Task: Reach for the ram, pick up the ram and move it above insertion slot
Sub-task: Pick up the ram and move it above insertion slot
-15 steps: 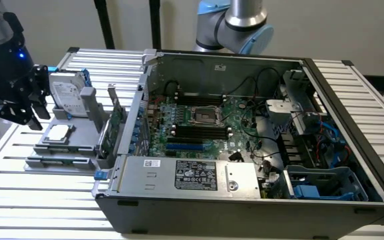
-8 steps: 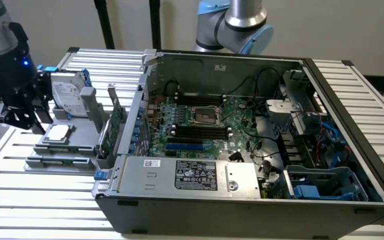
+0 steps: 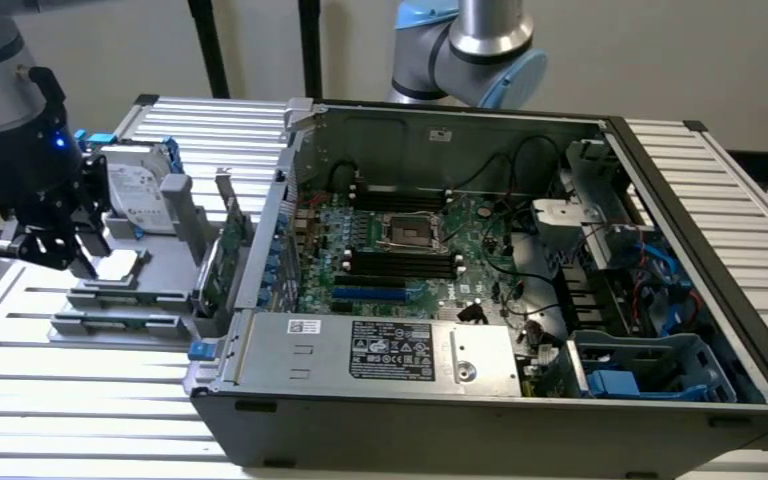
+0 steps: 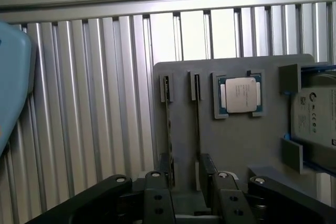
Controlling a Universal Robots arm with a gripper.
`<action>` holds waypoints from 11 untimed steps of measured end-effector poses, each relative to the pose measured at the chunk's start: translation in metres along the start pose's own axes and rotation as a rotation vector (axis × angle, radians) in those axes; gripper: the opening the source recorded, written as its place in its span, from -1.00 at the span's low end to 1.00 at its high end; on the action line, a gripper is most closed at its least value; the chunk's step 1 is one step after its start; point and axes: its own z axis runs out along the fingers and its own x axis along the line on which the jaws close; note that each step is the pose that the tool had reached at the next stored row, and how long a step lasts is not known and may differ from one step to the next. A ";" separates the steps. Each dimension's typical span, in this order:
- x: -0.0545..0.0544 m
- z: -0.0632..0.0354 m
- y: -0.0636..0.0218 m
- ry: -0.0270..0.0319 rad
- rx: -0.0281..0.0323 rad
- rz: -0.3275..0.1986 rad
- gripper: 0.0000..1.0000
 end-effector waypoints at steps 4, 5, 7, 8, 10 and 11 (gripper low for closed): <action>0.001 0.0072 0.0002 0.0000 0.0001 -0.001 -0.27; 0.001 0.0091 0.0003 0.0000 0.0001 -0.002 -0.27; 0.002 0.0127 0.0004 0.0001 0.0000 -0.003 -0.27; 0.002 0.0145 0.0005 0.0001 0.0000 -0.004 -0.27; 0.003 0.0182 0.0006 0.0001 0.0001 -0.005 -0.27; 0.003 0.0201 0.0006 0.0002 0.0001 -0.005 -0.27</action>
